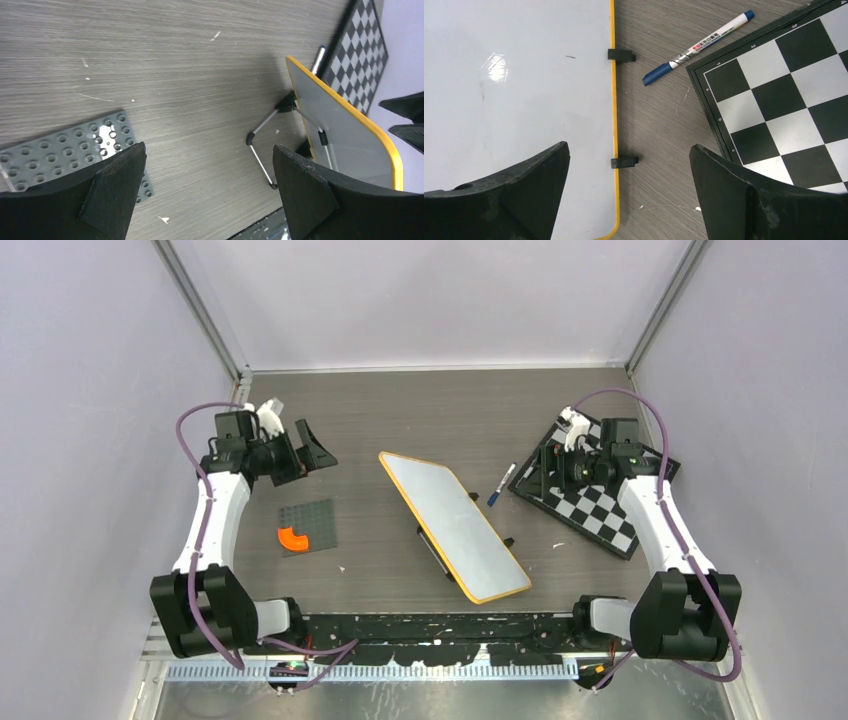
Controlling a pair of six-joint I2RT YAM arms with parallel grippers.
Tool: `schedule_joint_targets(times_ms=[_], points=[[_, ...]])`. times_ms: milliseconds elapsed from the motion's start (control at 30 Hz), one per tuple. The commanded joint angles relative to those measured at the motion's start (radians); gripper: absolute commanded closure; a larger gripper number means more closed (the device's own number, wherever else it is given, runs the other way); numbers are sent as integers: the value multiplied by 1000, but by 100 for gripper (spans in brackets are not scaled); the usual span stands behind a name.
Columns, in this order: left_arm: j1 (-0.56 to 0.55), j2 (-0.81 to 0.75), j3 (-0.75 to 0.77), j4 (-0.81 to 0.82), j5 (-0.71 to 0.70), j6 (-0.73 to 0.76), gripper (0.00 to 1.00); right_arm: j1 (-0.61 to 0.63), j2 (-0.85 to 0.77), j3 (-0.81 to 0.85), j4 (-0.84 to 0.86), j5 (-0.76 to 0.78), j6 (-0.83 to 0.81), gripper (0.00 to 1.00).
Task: Write a sentence on the whiteboard
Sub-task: Move the whiteboard to the center of the board.
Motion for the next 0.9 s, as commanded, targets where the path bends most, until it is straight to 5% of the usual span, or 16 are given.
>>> schedule_joint_targets(times_ms=[0, 100, 300, 433, 600, 867], points=[[0, 58, -15, 10, 219, -26, 0, 7, 13, 23, -32, -29, -33, 7], [-3, 72, -92, 118, 334, -149, 8, 7, 17, 23, -40, -29, -34, 10], [-91, 16, -275, 393, 360, -423, 72, 9, 9, 8, -46, -19, -33, 11], [-252, -23, -404, 627, 287, -613, 100, 10, 7, 0, -47, -19, -28, 11], [-373, 69, -476, 731, 210, -666, 100, 10, 6, -3, -51, -22, -31, 11], [-476, 114, -373, 560, 209, -273, 100, 10, -5, -6, -59, 16, -37, 11]])
